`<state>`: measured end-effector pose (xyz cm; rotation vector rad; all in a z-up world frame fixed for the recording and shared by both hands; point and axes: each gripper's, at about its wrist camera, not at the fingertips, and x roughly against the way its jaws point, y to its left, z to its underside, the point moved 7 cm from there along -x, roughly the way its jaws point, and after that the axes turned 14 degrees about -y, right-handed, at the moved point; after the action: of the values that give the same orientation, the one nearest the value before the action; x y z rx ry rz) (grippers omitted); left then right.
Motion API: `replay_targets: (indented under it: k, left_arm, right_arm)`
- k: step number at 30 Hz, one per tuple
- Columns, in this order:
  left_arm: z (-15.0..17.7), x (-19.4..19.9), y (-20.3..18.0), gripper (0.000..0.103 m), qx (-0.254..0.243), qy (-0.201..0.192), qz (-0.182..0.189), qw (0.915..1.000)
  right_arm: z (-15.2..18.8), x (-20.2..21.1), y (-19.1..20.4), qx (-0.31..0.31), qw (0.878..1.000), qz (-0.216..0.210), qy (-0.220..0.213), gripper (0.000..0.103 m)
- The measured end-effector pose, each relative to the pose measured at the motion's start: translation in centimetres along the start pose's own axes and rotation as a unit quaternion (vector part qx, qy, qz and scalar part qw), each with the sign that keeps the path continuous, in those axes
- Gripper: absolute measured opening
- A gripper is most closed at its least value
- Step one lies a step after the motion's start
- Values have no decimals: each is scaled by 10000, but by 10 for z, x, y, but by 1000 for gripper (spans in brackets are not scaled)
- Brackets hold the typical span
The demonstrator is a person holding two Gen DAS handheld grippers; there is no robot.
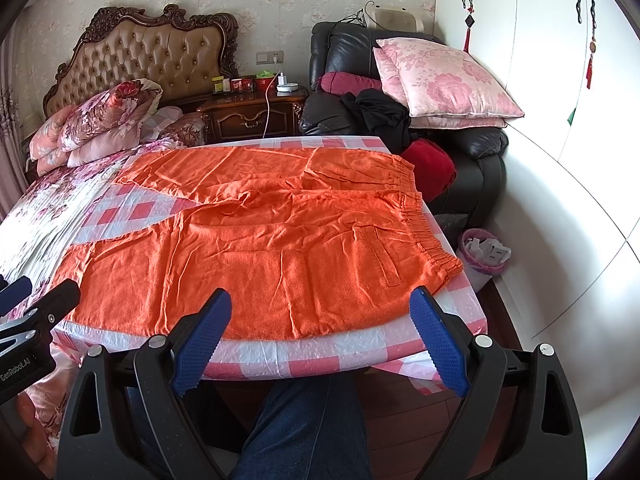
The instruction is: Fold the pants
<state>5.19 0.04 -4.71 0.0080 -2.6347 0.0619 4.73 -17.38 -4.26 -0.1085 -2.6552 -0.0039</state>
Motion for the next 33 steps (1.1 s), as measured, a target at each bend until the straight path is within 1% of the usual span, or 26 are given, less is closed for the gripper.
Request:
replay_targets:
  k: [8,16,26,30,33]
  left_arm:
    - [0,0,0,102,44,39,0,10000]
    - [3,-1,2,102,132,96,85,9998]
    - [3,-1,1,102,121,47,115,9998]
    - [5,-5,1,102,197,71,267,9994]
    - [9,-15,5,102,251,144,364,9989]
  right_arm:
    - [-1,-1,-2,53,10000,51,-8,88]
    - [3,0,1,35,10000,50,23,88]
    - [8,-3,3,22,10000,14,53,88]
    - [14,-9,2,27,9999,-17,121,88]
    - [20,-23,-4,-101,9993,-176,305,88]
